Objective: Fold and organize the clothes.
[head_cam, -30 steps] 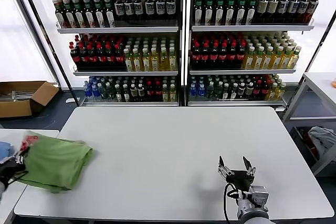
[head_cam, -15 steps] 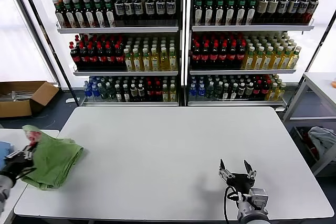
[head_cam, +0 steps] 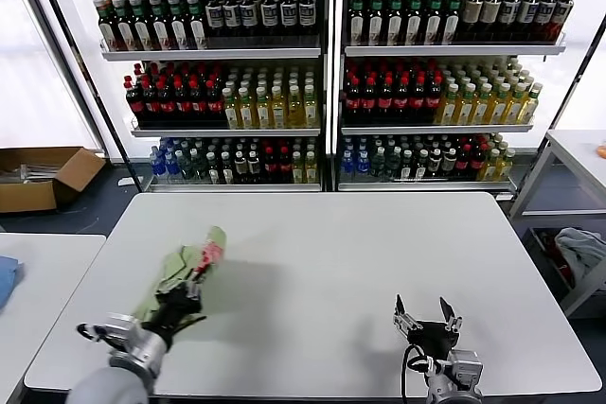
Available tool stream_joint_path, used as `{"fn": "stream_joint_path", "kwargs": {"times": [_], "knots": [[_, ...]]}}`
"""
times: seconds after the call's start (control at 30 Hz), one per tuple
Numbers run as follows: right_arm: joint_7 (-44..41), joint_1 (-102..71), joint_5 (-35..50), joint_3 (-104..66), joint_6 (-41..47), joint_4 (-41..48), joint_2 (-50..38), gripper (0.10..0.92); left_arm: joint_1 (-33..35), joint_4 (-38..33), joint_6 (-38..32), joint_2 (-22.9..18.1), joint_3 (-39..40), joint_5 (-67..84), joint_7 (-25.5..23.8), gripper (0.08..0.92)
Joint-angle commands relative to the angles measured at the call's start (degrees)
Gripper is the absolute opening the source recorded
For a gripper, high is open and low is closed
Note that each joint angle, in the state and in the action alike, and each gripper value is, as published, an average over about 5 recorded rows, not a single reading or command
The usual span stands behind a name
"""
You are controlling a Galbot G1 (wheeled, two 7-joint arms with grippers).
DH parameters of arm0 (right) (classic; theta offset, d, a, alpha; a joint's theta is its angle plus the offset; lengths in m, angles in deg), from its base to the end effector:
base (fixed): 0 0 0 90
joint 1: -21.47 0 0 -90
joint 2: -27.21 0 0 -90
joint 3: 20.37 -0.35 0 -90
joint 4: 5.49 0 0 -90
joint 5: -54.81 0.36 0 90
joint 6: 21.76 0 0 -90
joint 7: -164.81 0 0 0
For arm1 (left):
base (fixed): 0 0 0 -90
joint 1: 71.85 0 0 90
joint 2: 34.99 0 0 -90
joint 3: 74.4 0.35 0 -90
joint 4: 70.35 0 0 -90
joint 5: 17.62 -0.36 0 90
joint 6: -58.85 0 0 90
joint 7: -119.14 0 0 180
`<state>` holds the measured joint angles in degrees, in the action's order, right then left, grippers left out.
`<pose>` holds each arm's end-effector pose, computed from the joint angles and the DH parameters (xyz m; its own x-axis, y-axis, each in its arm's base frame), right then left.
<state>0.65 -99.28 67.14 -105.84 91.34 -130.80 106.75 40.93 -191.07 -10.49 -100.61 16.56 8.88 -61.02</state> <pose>0.1782 -0.0029 -0.2733 -0.9348 0.0775 0.3466 0.0844 0.9964 0.0048 0.2259 0.0638 -0.2613 -0.9323 0.2461 0.2652 0.2337 0.9692 -0.0778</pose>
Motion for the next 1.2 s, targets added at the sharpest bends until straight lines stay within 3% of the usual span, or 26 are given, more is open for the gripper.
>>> {"fn": "stream_joint_path", "kwargs": {"times": [0.03,0.23,0.5,0.73,0.97,1.2], "knots": [[0.0,-2.0,-1.2,-0.2,-0.2,-1.6,0.8,0.823,-3.9,0.4,1.4,-10.0,17.6,-9.3,0.2,0.127],[0.0,-2.4,-1.9,0.1,-0.2,-1.9,1.1,0.823,-4.6,0.9,1.3,-10.4,17.7,-7.3,-0.3,0.127],[0.1,-1.6,-2.2,1.1,0.4,-0.6,1.3,0.823,-4.0,-3.4,-2.5,-11.6,19.1,6.3,-4.1,0.158],[0.2,0.4,1.8,2.8,1.6,0.5,1.0,0.823,-2.1,-8.0,-3.4,-11.4,17.7,7.3,-3.6,0.349],[1.5,3.4,19.6,5.8,5.7,-0.9,-0.5,0.823,-0.6,-8.0,-2.6,-10.2,10.5,0.4,2.3,0.557],[8.6,9.1,34.8,11.0,10.0,0.6,-1.4,0.823,0.9,-6.2,0.1,-7.3,2.1,-8.2,6.6,0.767]]}}
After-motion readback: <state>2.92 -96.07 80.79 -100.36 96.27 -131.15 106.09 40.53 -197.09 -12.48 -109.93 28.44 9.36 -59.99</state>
